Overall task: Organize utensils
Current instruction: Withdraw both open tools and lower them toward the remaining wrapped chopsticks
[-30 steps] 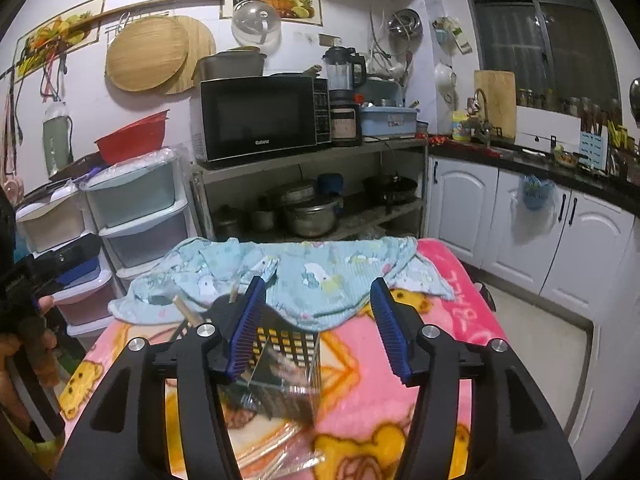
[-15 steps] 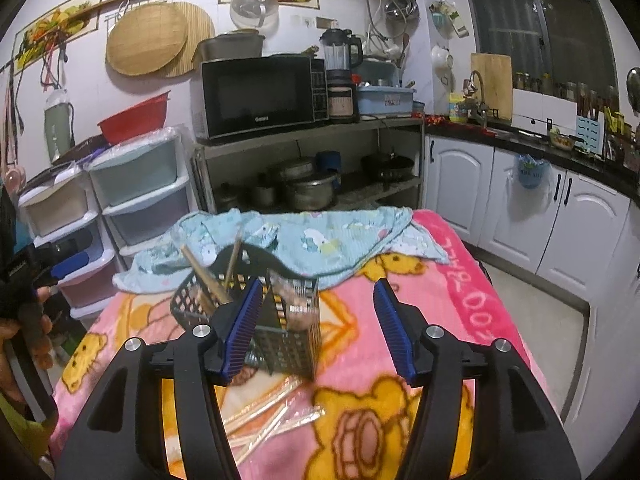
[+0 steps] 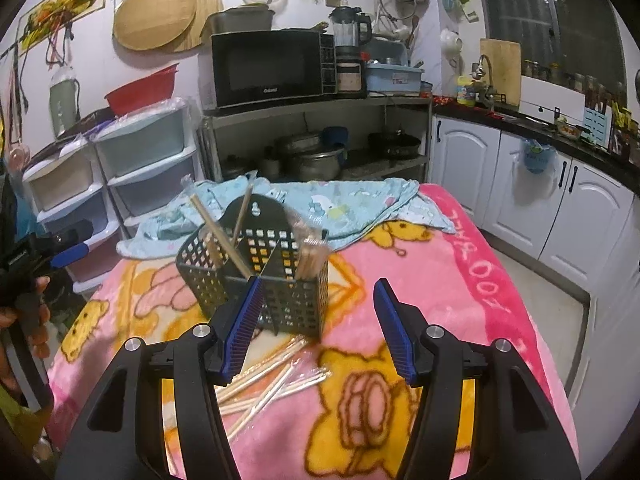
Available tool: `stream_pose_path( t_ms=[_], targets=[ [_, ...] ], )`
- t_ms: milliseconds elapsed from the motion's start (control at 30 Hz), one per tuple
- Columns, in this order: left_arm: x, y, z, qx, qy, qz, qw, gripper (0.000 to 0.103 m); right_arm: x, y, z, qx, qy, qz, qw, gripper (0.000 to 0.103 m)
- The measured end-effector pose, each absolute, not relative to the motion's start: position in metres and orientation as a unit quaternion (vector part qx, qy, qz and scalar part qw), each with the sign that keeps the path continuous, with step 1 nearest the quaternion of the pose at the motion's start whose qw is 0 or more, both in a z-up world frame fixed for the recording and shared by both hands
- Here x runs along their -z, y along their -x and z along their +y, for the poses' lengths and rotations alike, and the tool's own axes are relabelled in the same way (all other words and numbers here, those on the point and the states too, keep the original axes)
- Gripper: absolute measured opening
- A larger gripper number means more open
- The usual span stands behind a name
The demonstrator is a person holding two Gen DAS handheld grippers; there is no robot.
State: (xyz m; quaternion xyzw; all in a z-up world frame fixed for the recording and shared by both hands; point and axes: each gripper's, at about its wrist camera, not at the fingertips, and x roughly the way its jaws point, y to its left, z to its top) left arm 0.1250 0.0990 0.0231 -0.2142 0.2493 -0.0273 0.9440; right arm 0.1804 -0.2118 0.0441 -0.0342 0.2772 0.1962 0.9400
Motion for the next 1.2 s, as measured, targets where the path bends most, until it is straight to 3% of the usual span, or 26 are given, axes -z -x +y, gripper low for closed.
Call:
stream_pose_path(
  t_ms=[767, 1200],
  targets=[
    [0.001, -0.112, 0.097, 0.017, 0.206, 0.290, 0.935, 0.092, 0.004, -0.162, -0.194, -0.224, 0.069, 0.336, 0.912, 0.055],
    [0.040, -0.108, 0.091, 0.012, 0.190, 0.349, 0.918, 0.092, 0.033, -0.172, -0.186, -0.224, 0.085, 0.363, 0.901, 0.055]
  ],
)
